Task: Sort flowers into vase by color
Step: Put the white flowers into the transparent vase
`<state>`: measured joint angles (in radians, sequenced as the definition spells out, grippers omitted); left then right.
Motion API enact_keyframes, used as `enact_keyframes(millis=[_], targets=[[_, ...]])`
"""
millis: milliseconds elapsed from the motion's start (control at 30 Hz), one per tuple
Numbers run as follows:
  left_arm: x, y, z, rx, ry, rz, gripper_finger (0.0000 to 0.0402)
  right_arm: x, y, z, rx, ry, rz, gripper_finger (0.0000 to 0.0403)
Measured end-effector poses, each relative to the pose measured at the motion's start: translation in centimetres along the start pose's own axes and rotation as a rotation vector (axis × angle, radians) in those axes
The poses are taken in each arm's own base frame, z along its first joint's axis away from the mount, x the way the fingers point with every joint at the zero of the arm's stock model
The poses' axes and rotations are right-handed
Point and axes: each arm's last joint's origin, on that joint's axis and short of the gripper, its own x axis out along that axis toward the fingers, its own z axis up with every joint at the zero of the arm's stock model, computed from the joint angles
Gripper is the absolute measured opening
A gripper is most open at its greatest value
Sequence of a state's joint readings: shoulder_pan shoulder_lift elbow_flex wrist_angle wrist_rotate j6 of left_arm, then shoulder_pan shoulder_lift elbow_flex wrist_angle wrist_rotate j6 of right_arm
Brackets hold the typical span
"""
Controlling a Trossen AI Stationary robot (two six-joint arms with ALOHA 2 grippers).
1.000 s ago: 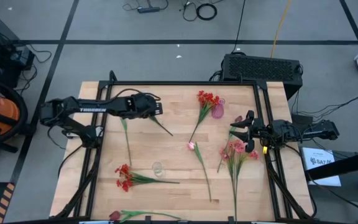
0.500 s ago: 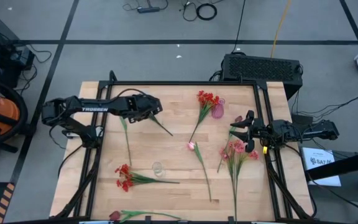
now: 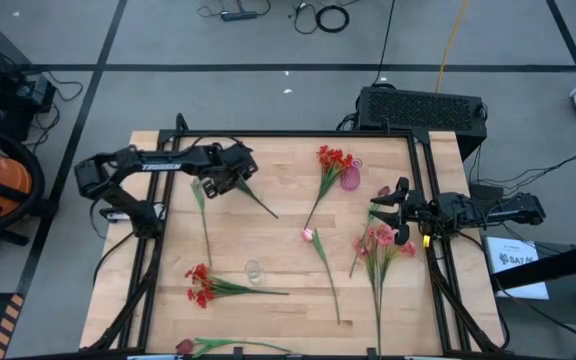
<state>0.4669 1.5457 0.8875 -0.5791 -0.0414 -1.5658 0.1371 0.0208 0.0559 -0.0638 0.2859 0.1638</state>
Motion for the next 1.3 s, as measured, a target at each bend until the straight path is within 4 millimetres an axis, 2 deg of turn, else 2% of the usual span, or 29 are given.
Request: enact_keyframes(millis=[167, 300, 700, 867, 1300], targets=[[2.4, 0.3, 0.6, -0.026, 0.042, 0.089, 0.0258, 0.0, 0.0, 0.0, 0.0, 0.0, 0.0, 0.0164], [3.6, 0.2, 0.9, -0.032, 0.061, 0.102, 0.0258, 0.0, 0.0, 0.0, 0.0, 0.0, 0.0, 0.0164], [4.3, 0.3, 2.3, -0.014, 0.105, 0.107, 0.0248, 0.0, 0.0, 0.0, 0.0, 0.0, 0.001, 0.0164], [4.4, 0.1, 2.5, -0.022, 0.107, 0.081, 0.0203, 0.0, 0.0, 0.0, 0.0, 0.0, 0.001, 0.0164], [4.5, -0.5, 2.4, 0.021, 0.094, 0.029, 0.0019, 0.0, 0.0, 0.0, 0.0, 0.0, 0.0, 0.0164]])
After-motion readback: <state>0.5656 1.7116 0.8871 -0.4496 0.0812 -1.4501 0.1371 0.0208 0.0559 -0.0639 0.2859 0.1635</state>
